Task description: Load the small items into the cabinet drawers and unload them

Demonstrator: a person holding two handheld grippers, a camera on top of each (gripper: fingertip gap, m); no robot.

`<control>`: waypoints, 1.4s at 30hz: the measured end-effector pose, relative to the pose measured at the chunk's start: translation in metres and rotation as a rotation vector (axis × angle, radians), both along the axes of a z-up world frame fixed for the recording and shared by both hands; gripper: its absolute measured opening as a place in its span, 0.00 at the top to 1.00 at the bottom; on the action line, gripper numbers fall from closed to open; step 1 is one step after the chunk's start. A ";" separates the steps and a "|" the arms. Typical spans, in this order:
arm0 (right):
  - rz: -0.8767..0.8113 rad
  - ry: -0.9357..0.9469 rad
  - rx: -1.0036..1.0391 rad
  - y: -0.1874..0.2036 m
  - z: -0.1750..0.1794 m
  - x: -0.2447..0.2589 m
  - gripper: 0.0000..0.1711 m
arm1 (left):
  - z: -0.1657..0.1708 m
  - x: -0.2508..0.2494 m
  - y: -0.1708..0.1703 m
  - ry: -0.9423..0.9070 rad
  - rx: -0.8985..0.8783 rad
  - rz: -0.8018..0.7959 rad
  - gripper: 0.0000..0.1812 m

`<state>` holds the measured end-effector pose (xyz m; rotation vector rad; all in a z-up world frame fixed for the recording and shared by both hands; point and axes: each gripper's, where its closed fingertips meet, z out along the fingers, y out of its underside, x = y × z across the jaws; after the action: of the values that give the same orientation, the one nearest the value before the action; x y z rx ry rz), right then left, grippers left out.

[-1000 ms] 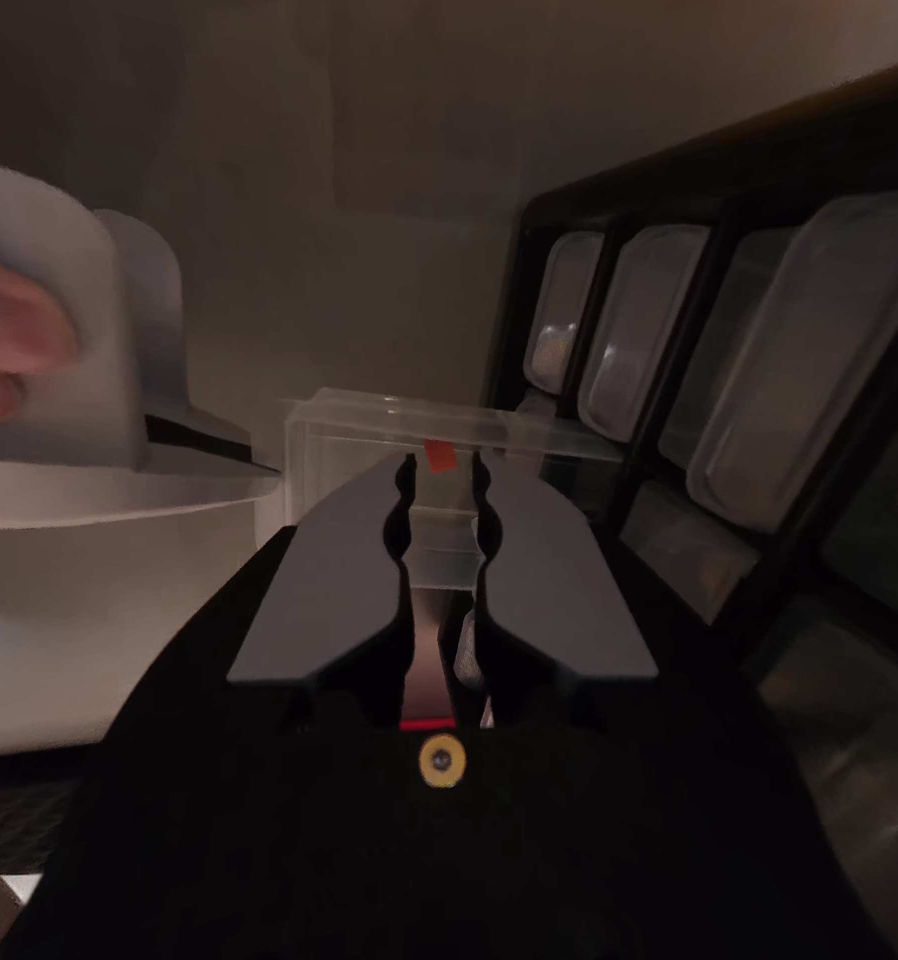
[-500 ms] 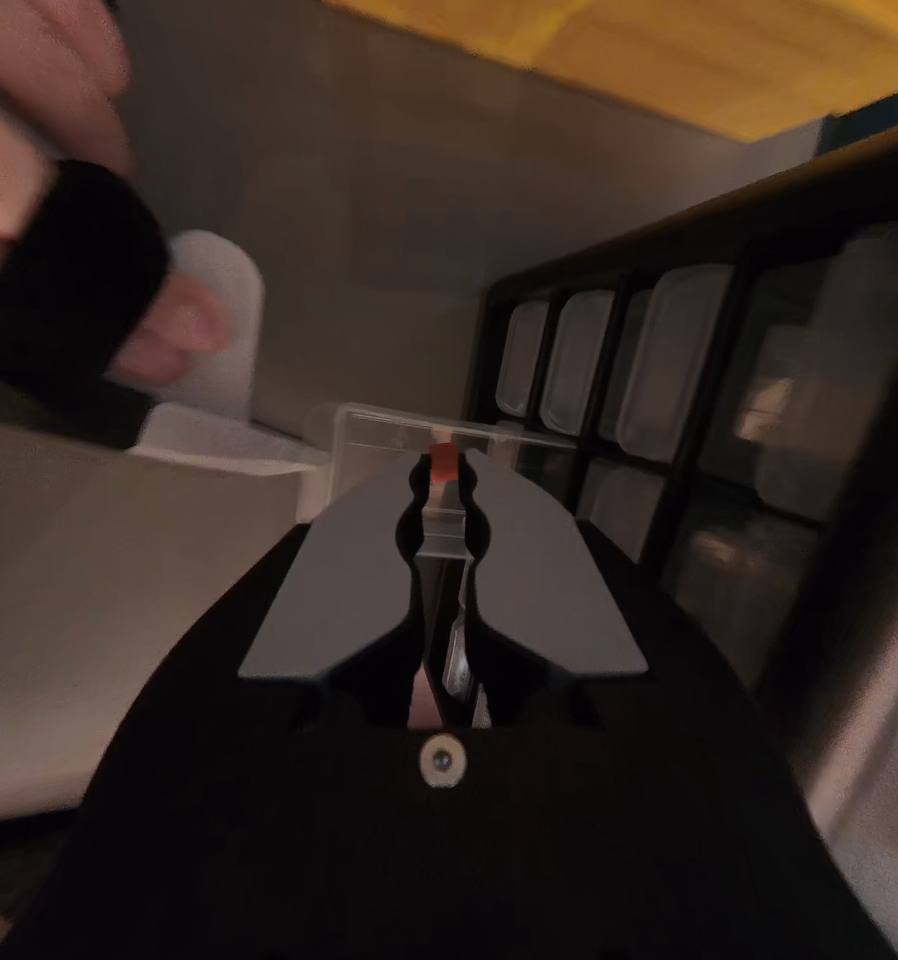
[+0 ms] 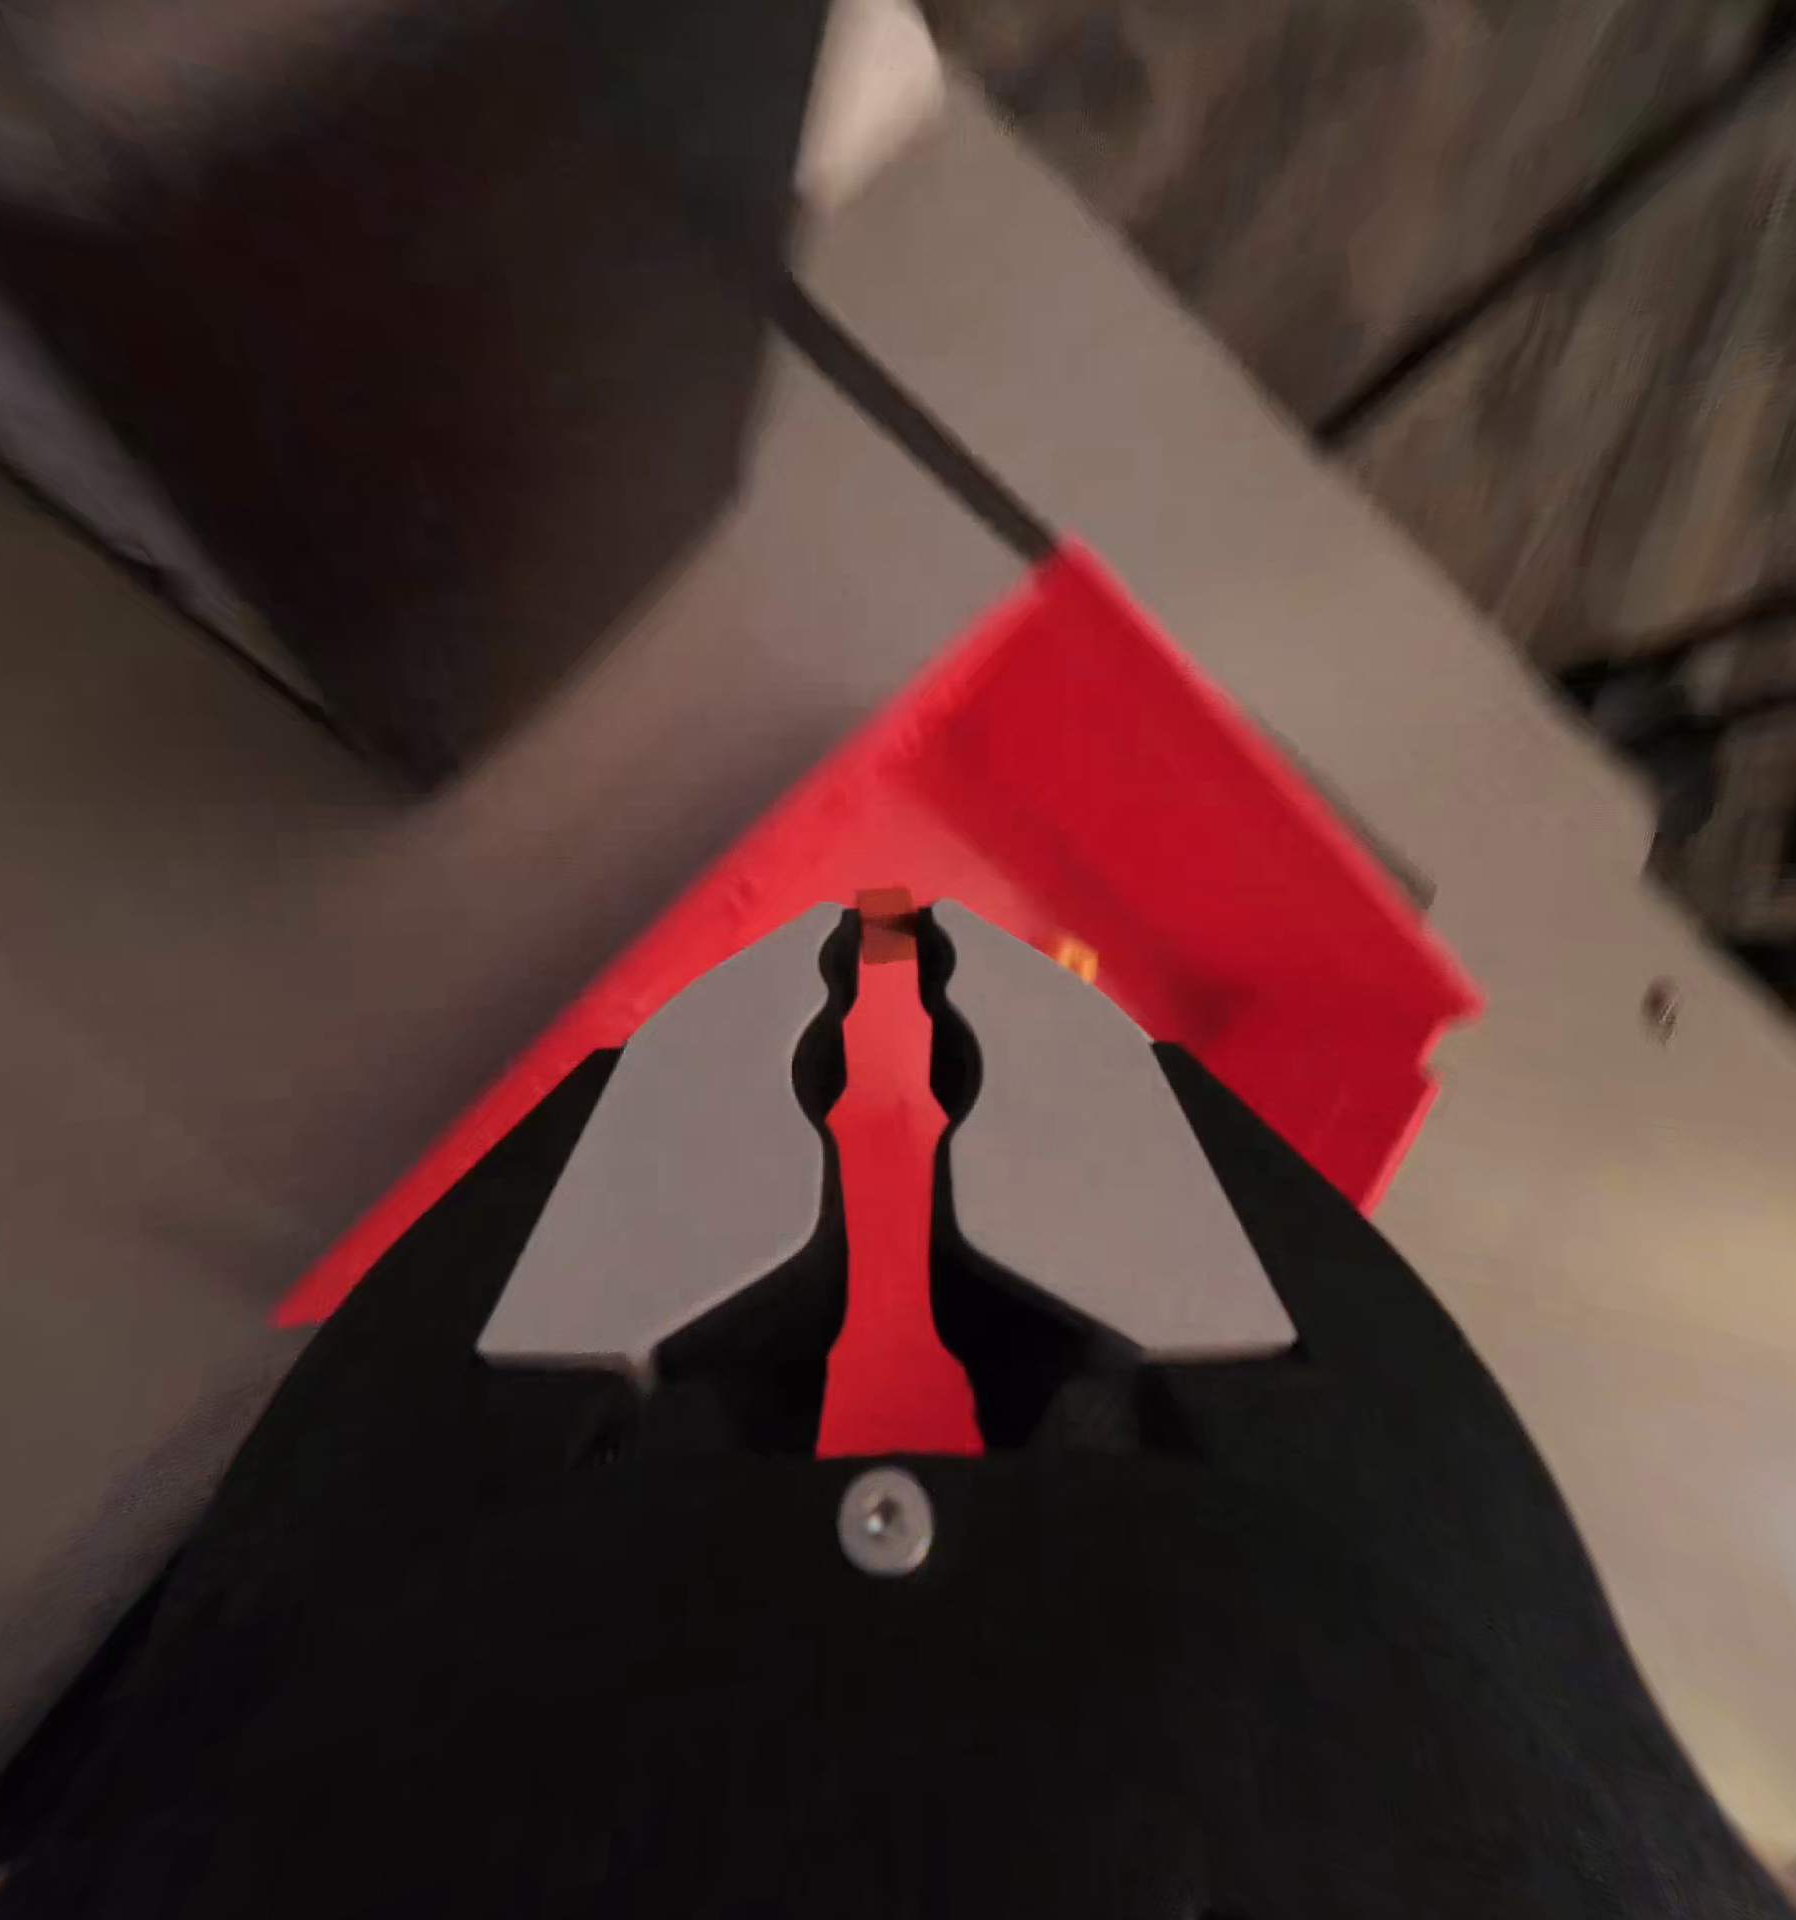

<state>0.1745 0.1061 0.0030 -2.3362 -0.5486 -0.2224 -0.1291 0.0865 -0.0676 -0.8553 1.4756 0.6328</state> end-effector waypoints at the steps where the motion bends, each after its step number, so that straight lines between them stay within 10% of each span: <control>1: -0.059 0.031 -0.080 -0.002 -0.022 0.019 0.93 | 0.000 0.001 0.000 -0.003 0.004 0.000 0.93; 7: -0.207 0.012 -0.499 -0.026 -0.123 0.070 0.93 | 0.001 0.004 0.007 -0.008 0.034 0.017 0.94; 20: -0.252 0.024 -0.582 -0.017 -0.160 0.081 0.92 | 0.004 0.010 0.043 0.005 0.066 0.089 0.94; 42: -0.135 -0.042 -0.223 -0.017 -0.045 0.047 0.86 | 0.007 0.025 0.090 0.034 0.109 0.166 0.94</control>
<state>0.2213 0.0890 -0.0417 -2.5941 -0.4561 -0.2856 -0.1037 0.1761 -0.0608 -0.8913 1.3964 0.8469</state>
